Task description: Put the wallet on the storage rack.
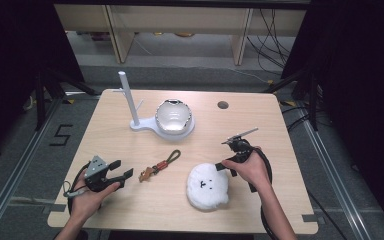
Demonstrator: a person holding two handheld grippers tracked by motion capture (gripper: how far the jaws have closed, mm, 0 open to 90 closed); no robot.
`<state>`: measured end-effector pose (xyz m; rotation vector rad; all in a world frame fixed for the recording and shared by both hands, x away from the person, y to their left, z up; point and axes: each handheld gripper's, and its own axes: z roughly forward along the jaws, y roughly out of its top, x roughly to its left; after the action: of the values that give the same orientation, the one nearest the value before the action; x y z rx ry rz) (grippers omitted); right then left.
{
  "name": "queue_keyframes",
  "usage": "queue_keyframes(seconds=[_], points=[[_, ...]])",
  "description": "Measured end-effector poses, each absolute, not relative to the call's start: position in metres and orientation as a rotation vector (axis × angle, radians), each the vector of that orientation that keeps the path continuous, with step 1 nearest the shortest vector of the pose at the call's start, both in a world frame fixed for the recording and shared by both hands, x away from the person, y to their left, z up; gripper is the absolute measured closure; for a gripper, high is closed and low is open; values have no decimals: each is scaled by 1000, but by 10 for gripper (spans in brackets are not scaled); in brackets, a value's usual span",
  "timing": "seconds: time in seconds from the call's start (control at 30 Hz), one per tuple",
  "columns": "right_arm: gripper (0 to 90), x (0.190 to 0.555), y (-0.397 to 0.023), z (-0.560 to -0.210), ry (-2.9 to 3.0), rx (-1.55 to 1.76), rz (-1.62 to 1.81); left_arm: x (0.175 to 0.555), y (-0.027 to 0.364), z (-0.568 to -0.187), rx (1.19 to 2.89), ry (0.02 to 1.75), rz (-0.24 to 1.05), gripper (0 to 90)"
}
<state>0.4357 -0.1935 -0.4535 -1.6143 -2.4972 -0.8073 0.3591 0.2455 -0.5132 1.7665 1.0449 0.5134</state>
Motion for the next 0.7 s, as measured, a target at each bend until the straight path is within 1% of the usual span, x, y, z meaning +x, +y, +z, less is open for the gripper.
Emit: queue_keyframes(seconds=[0.17, 0.33, 0.43, 0.53, 0.57, 0.6, 0.63, 0.67, 0.7], points=[[486, 442, -183, -462, -2525, -1565, -761, 359, 245, -514, 1764, 1040, 503, 360], [503, 446, -175, -471, -2552, -1515, -734, 359, 245, -515, 1762, 1042, 502, 360], [536, 446, -173, -474, -2561, -1484, -706, 358, 245, -514, 1768, 1050, 506, 360], [596, 446, -172, -475, -2590, -1461, -678, 358, 245, -514, 1768, 1049, 505, 360], [596, 446, -172, -475, -2590, -1461, -678, 358, 245, -514, 1768, 1049, 505, 360], [653, 445, -170, -476, -2617, -1464, -650, 358, 245, -514, 1769, 1049, 506, 360], [653, 445, -170, -476, -2617, -1464, -650, 358, 245, -514, 1769, 1049, 506, 360], [714, 443, -170, -475, -2606, -1441, -625, 358, 245, -514, 1768, 1049, 506, 360], [736, 443, -170, -474, -2600, -1440, -620, 358, 245, -514, 1769, 1048, 506, 360]])
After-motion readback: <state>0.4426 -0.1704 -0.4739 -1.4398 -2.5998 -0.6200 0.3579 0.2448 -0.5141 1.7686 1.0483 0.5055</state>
